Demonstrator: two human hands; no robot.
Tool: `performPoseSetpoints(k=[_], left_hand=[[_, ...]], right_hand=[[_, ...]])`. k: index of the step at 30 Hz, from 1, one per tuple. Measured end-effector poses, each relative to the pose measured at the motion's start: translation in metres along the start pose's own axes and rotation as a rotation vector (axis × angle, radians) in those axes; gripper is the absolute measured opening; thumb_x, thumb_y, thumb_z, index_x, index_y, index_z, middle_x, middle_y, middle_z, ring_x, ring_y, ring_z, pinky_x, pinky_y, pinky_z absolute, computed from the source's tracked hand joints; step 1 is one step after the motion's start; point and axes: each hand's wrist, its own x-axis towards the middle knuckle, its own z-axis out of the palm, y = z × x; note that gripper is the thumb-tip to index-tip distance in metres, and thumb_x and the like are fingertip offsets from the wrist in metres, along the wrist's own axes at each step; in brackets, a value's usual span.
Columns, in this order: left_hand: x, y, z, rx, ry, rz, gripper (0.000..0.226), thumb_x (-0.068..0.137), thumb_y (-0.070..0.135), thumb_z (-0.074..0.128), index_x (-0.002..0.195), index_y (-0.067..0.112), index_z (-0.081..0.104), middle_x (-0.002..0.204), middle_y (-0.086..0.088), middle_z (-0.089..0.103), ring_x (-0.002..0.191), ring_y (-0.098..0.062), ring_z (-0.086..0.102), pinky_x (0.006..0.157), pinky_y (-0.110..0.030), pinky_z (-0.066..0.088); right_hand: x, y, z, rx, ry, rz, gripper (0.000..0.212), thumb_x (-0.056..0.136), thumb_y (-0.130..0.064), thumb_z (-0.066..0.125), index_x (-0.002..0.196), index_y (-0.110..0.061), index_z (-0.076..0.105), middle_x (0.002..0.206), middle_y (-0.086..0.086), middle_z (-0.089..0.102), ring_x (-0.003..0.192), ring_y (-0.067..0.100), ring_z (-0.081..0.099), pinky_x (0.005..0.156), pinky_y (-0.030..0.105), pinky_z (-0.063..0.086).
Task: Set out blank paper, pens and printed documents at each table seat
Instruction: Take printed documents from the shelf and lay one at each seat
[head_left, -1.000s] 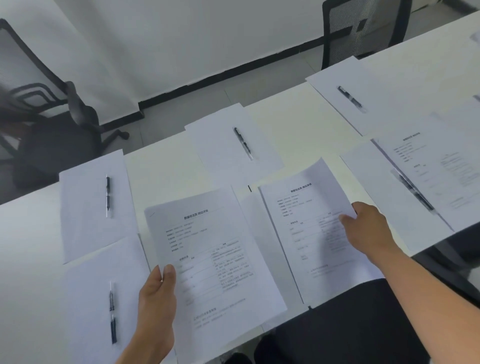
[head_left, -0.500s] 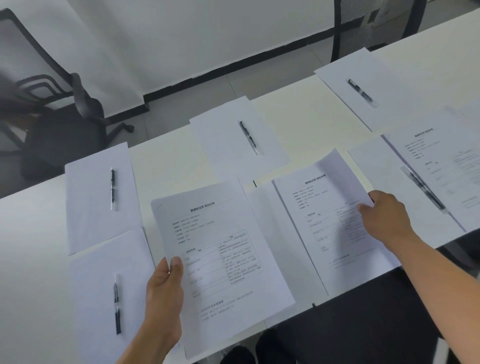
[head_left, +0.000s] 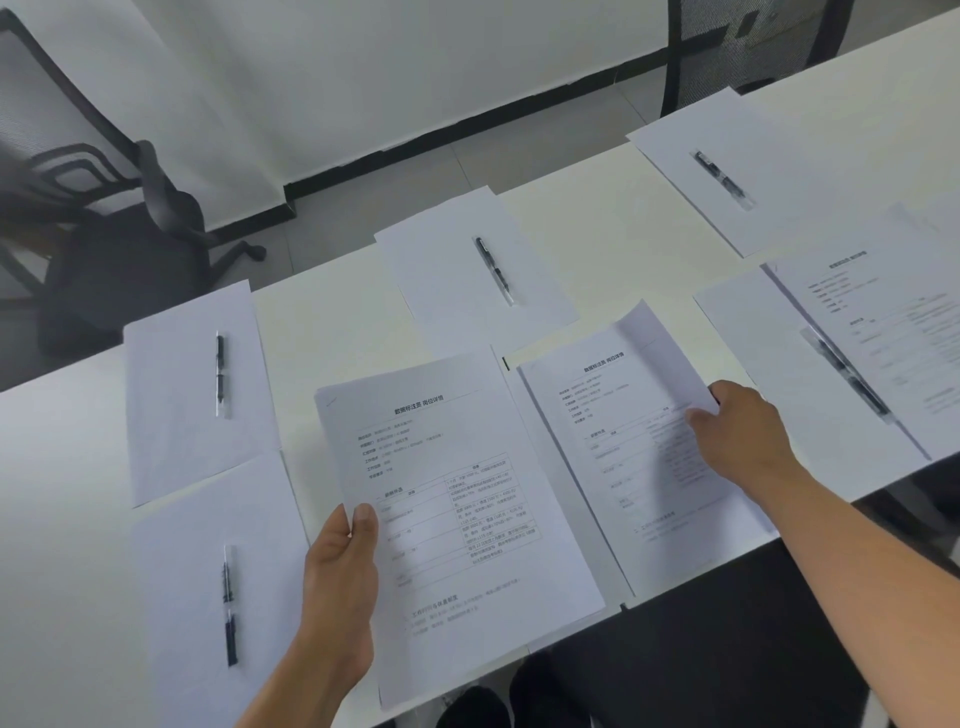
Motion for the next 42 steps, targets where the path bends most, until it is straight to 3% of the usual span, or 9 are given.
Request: performPoseSetpoints(k=[4, 6, 9, 13, 26, 30, 35, 39, 42], left_hand=[[-0.002, 0.003, 0.002, 0.002, -0.002, 0.016, 0.028, 0.118, 0.029, 0.048, 0.121, 0.024, 0.076, 0.119, 0.010, 0.082, 0.118, -0.019, 0.074, 0.096, -0.039, 0.058], [-0.003, 0.003, 0.003, 0.004, -0.007, 0.015, 0.028, 0.118, 0.029, 0.048, 0.121, 0.024, 0.076, 0.119, 0.009, 0.082, 0.118, -0.021, 0.075, 0.100, -0.043, 0.059], [-0.003, 0.003, 0.004, 0.010, -0.009, 0.018, 0.029, 0.118, 0.030, 0.048, 0.122, 0.026, 0.076, 0.121, 0.008, 0.082, 0.121, -0.024, 0.074, 0.110, -0.051, 0.056], [-0.005, 0.006, 0.006, 0.002, -0.026, 0.022, 0.029, 0.118, 0.030, 0.047, 0.123, 0.026, 0.075, 0.122, 0.009, 0.082, 0.119, -0.022, 0.075, 0.107, -0.050, 0.057], [-0.016, 0.010, 0.026, 0.029, -0.100, 0.029, 0.029, 0.118, 0.031, 0.046, 0.121, 0.029, 0.075, 0.120, 0.012, 0.082, 0.116, -0.018, 0.076, 0.098, -0.043, 0.059], [-0.018, 0.012, 0.036, 0.028, -0.107, 0.037, 0.029, 0.118, 0.033, 0.047, 0.116, 0.033, 0.077, 0.120, 0.012, 0.082, 0.118, -0.021, 0.075, 0.105, -0.051, 0.058], [-0.022, 0.017, 0.049, 0.020, -0.107, 0.060, 0.028, 0.118, 0.031, 0.047, 0.120, 0.028, 0.075, 0.117, 0.016, 0.082, 0.111, -0.010, 0.075, 0.085, -0.031, 0.056], [-0.025, 0.018, 0.055, 0.029, -0.131, 0.063, 0.028, 0.118, 0.031, 0.046, 0.120, 0.028, 0.074, 0.116, 0.020, 0.081, 0.097, 0.004, 0.076, 0.081, -0.024, 0.051], [-0.026, 0.017, 0.057, 0.025, -0.136, 0.064, 0.029, 0.118, 0.032, 0.046, 0.120, 0.028, 0.074, 0.117, 0.019, 0.081, 0.107, -0.005, 0.075, 0.084, -0.027, 0.053]], right_hand=[[0.000, 0.000, 0.002, -0.038, 0.014, -0.022, 0.015, 0.102, -0.016, 0.060, 0.092, -0.007, 0.054, 0.096, 0.012, 0.061, 0.093, 0.037, 0.057, 0.075, 0.043, 0.049], [-0.001, 0.000, 0.002, -0.057, 0.016, -0.021, 0.012, 0.100, -0.015, 0.062, 0.099, -0.005, 0.055, 0.101, 0.014, 0.060, 0.102, 0.042, 0.056, 0.080, 0.047, 0.052], [0.001, 0.000, 0.003, -0.103, 0.008, -0.014, 0.030, 0.101, -0.015, 0.065, 0.124, 0.004, 0.059, 0.114, 0.022, 0.058, 0.115, 0.046, 0.052, 0.093, 0.049, 0.047], [-0.001, -0.002, 0.003, -0.115, 0.044, -0.012, 0.050, 0.100, -0.013, 0.070, 0.142, 0.006, 0.052, 0.130, 0.031, 0.053, 0.124, 0.049, 0.045, 0.104, 0.050, 0.039], [-0.003, -0.011, 0.003, -0.166, 0.039, -0.019, 0.057, 0.097, -0.014, 0.069, 0.149, 0.001, 0.050, 0.137, 0.027, 0.049, 0.129, 0.046, 0.041, 0.094, 0.046, 0.039], [-0.004, -0.014, 0.004, -0.160, 0.034, 0.004, 0.057, 0.098, -0.014, 0.066, 0.150, -0.002, 0.049, 0.138, 0.024, 0.049, 0.129, 0.044, 0.041, 0.089, 0.045, 0.045], [-0.004, -0.014, 0.004, -0.172, 0.031, 0.042, 0.057, 0.099, -0.015, 0.064, 0.151, -0.004, 0.047, 0.140, 0.021, 0.047, 0.131, 0.041, 0.041, 0.088, 0.045, 0.050], [-0.003, -0.011, 0.005, -0.204, 0.045, 0.047, 0.052, 0.098, -0.017, 0.065, 0.144, 0.000, 0.050, 0.137, 0.021, 0.047, 0.128, 0.041, 0.043, 0.088, 0.046, 0.052], [-0.002, -0.008, 0.006, -0.224, 0.048, 0.045, 0.052, 0.097, -0.020, 0.066, 0.144, -0.001, 0.050, 0.136, 0.021, 0.047, 0.127, 0.040, 0.042, 0.088, 0.044, 0.050]])
